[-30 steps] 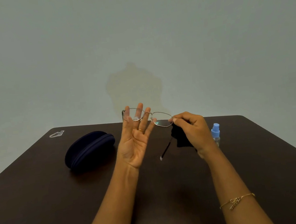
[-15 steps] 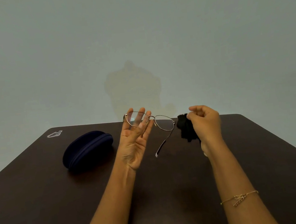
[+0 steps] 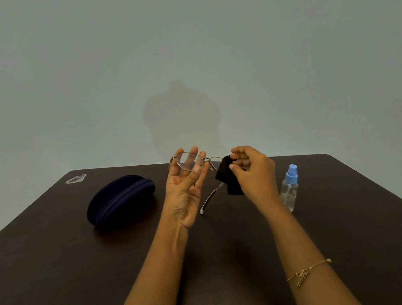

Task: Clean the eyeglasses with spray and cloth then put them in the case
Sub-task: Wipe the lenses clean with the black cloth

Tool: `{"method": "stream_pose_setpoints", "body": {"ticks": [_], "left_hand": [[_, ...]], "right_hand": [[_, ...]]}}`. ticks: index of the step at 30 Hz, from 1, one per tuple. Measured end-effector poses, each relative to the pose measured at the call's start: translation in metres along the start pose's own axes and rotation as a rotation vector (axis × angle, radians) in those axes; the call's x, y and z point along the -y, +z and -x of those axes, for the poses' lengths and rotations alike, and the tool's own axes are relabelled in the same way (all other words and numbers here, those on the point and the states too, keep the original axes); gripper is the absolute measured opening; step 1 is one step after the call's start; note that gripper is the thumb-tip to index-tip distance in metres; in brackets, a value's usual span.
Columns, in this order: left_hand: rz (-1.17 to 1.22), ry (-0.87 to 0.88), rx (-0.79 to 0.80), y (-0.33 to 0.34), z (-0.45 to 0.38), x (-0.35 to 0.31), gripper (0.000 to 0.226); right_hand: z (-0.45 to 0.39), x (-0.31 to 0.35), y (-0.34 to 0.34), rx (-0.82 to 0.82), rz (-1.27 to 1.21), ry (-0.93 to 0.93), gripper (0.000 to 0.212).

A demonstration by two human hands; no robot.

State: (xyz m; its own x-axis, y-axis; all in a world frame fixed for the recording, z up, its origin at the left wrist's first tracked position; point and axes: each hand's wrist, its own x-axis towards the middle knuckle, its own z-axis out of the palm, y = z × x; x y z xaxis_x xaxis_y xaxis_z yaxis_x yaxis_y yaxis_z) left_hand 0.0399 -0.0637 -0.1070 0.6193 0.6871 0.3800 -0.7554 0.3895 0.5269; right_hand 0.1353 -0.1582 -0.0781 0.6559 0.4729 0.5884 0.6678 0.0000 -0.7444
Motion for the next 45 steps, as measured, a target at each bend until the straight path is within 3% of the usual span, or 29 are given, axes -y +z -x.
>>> {"method": "stream_pose_setpoints", "body": {"ticks": [4, 7, 9, 11, 14, 16, 19, 23, 26, 31, 33, 36, 39, 42, 45], "left_hand": [[-0.035, 0.009, -0.024, 0.003, -0.001, 0.003, 0.042], [-0.027, 0.021, -0.058, 0.002, -0.002, 0.000, 0.039], [-0.005, 0.022, -0.084, 0.002, -0.002, -0.002, 0.037], [0.031, 0.018, -0.105, 0.001, -0.002, -0.002, 0.036], [0.082, 0.012, -0.145, 0.001, 0.000, -0.001, 0.036], [0.136, 0.010, -0.184, 0.001, 0.000, 0.002, 0.036], [0.156, 0.015, -0.204, 0.004, -0.001, 0.008, 0.037], [-0.009, -0.002, -0.158, 0.007, 0.000, 0.014, 0.038], [-0.111, -0.025, -0.113, 0.005, 0.002, 0.017, 0.039], [-0.062, -0.043, -0.090, 0.006, 0.005, 0.021, 0.040], [-0.035, -0.025, -0.102, 0.006, 0.004, 0.017, 0.044], [0.005, 0.005, -0.155, -0.001, 0.002, 0.009, 0.039], [0.087, 0.029, -0.182, -0.011, 0.001, 0.001, 0.034], [0.149, 0.055, -0.174, -0.016, 0.000, -0.007, 0.034], [0.173, 0.065, -0.147, -0.018, 0.000, -0.012, 0.052]], "right_hand": [[0.001, 0.002, 0.005, 0.076, -0.060, -0.060, 0.024], [0.003, 0.004, 0.009, 0.100, -0.183, 0.011, 0.020], [0.005, 0.000, 0.012, -0.004, -0.285, 0.181, 0.021], [0.006, -0.004, 0.016, -0.094, -0.457, 0.472, 0.020], [0.007, -0.007, 0.016, -0.104, -0.745, 0.901, 0.023], [0.011, -0.007, 0.015, -0.061, -0.892, 1.062, 0.028], [0.019, 0.001, 0.020, 0.042, -0.986, 1.151, 0.013], [0.021, 0.009, 0.022, 0.105, -1.027, 1.081, 0.016], [0.017, 0.008, 0.018, 0.048, -1.122, 1.038, 0.018], [0.018, 0.005, 0.018, -0.024, -1.239, 0.977, 0.030], [0.019, 0.007, 0.017, 0.013, -1.203, 0.976, 0.019], [0.018, 0.007, 0.014, 0.095, -1.053, 1.025, 0.016], [0.013, -0.001, 0.010, -0.025, -0.841, 1.018, 0.009], [0.007, -0.016, 0.005, -0.257, -0.501, 0.753, 0.014], [0.010, -0.033, 0.001, -0.247, -0.038, 0.411, 0.022]]}}
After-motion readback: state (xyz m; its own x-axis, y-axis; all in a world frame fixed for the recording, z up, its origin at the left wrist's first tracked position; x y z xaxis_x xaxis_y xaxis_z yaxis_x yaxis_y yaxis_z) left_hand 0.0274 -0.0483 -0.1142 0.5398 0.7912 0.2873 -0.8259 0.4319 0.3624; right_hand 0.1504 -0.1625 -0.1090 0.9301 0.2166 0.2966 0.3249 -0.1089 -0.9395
